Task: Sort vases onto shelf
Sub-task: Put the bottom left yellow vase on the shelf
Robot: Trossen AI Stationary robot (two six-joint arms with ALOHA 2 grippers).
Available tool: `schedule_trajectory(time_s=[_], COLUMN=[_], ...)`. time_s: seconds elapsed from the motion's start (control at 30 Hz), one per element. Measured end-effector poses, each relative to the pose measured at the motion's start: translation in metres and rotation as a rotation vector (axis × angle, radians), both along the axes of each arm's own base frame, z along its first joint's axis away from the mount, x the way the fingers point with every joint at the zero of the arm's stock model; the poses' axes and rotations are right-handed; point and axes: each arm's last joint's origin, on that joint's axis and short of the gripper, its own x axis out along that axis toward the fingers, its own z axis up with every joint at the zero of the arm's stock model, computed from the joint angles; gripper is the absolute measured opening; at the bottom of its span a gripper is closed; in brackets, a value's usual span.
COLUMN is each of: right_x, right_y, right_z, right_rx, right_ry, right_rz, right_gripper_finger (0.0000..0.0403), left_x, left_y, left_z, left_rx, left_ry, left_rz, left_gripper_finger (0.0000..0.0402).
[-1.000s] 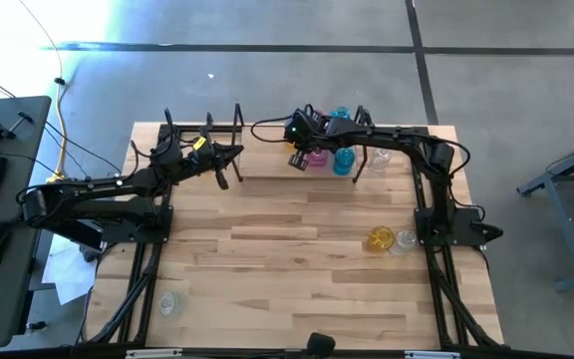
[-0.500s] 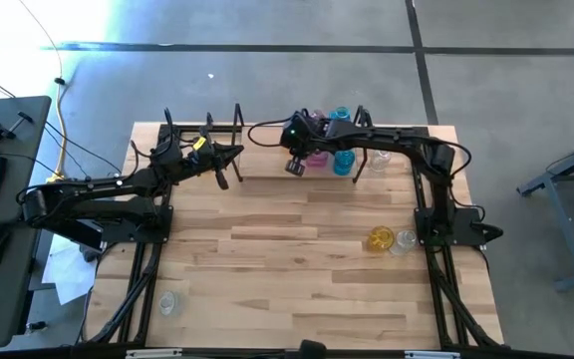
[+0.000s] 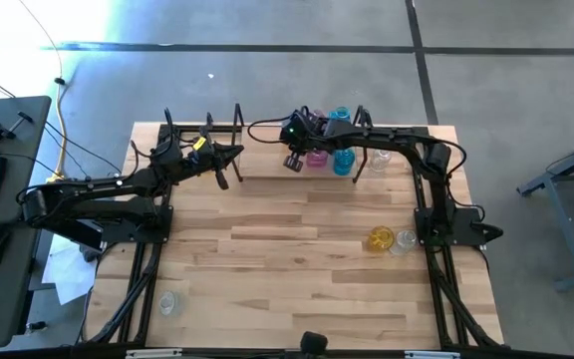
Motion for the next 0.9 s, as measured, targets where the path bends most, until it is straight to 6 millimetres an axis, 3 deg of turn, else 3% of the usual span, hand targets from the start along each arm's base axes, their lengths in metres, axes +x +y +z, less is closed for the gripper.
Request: schedule_trajectory(time_s=[0.63,0.9], right_x=[-0.006,-0.004], right_y=[-0.018,-0.007], right_z=[0.002,0.003], right_rx=[-0.018,-0.013], right_ry=[-0.026,0.044], right_rz=[-0.035,0.047], right_gripper_finger=[0.0,0.0], left_x=[0.0,0.0], left_y=[0.0,0.0], left_z=[0.0,0.0], left_rx=[0.0,0.0], left_ry=[0.0,0.0], left_rz=[0.0,0.0], left_gripper_finger=[0.0,0.0])
